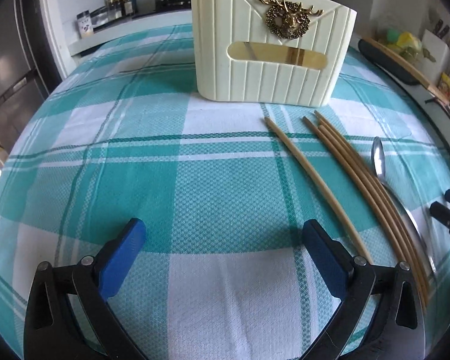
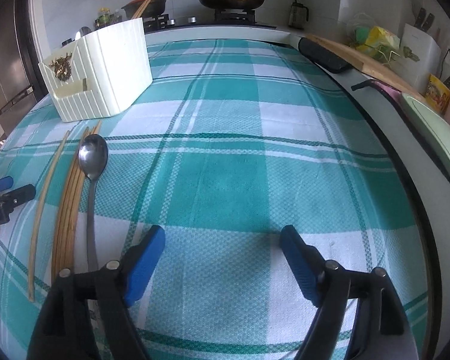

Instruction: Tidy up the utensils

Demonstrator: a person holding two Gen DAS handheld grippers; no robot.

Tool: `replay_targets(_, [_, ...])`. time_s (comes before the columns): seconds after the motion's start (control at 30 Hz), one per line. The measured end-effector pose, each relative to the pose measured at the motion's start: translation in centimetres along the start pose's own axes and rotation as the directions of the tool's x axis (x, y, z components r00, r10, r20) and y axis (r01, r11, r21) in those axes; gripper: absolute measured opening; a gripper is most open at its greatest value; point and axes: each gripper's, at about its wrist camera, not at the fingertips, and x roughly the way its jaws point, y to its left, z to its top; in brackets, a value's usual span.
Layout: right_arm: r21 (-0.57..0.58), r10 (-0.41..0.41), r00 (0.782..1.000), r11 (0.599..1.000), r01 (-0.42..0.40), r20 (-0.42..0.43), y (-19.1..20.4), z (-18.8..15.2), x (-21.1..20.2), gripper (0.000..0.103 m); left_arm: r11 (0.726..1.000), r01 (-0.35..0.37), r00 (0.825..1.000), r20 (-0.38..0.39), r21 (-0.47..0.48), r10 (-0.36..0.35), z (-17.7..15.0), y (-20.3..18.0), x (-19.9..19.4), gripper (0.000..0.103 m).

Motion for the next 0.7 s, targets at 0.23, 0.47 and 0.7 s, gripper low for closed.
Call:
replay_targets(0.23, [-0.002, -0.005, 1.0, 1.0, 0.005, -0.002, 0.13, -0.1, -0.12, 0.083, 1.0, 0.004, 1.0, -0.001, -0.003, -0.004, 0.04, 0.27, 0.21, 0.103])
replay_targets(0.47, [-0.008, -0.004, 1.0, 1.0, 0.004, -0.007, 0.24, -0.08, -0.03, 0.087, 1.0, 0.004, 1.0, -0.002, -0.005, -0.004, 0.15, 0.22, 0.36, 0.103])
replay_targets(0.7, [-0.009, -0.005, 1.0, 1.0, 0.005, -0.008, 0.23, -0.08, -0.05, 0.087, 1.0, 0.001, 1.0, -0.001, -0.003, -0.001, 0.12, 0.25, 0.34, 0.103])
